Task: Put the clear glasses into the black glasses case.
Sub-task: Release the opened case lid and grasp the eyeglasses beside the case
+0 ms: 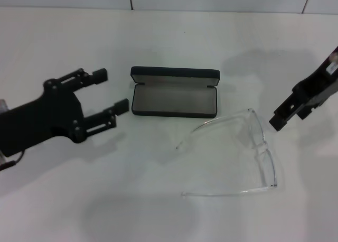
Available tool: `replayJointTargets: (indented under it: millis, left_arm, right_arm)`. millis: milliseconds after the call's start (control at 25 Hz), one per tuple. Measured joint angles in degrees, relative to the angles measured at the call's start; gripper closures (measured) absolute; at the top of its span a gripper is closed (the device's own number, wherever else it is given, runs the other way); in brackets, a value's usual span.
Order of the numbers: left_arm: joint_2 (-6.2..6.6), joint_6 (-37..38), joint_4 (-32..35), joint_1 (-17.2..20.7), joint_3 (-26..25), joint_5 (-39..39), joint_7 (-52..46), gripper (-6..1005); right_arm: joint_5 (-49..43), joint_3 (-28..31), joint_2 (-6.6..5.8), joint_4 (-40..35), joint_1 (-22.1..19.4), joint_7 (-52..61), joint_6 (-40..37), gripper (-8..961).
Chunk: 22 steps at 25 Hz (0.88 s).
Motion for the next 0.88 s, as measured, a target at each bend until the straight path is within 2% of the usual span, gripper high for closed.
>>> replayJointTargets:
  millis: [40, 120, 280, 480, 880]
  left_arm:
    - [0.00, 0.0, 0.0, 0.0, -0.2, 0.0, 0.1, 259]
    - [0.00, 0.1, -0.3, 0.0, -1.0, 0.1, 1.0, 261]
    - [-0.16, 0.2, -1.5, -0.1, -2.4, 0.1, 4.6, 263]
    - [-0.07, 0.2, -4.5, -2.0, -4.8, 0.1, 5.7, 266]
    - [-0.13, -0.2, -10.3, -6.3, -6.5, 0.1, 9.7, 268]
  right_arm:
    - [-1.8, -0.4, 1.06, 1.6, -0.5, 0.2, 2.5, 136]
    - [-2.2, -0.7, 1.30, 3.1, -0.7, 0.5, 4.1, 149]
    - [-1.9, -0.7, 1.30, 8.3, -2.0, 2.2, 9.6, 164]
    - [-0.4, -1.0, 1.46, 10.5, -3.8, 4.3, 13.8, 169]
    - [2.8, -2.3, 1.47, 18.0, -2.9, 4.4, 20.3, 179]
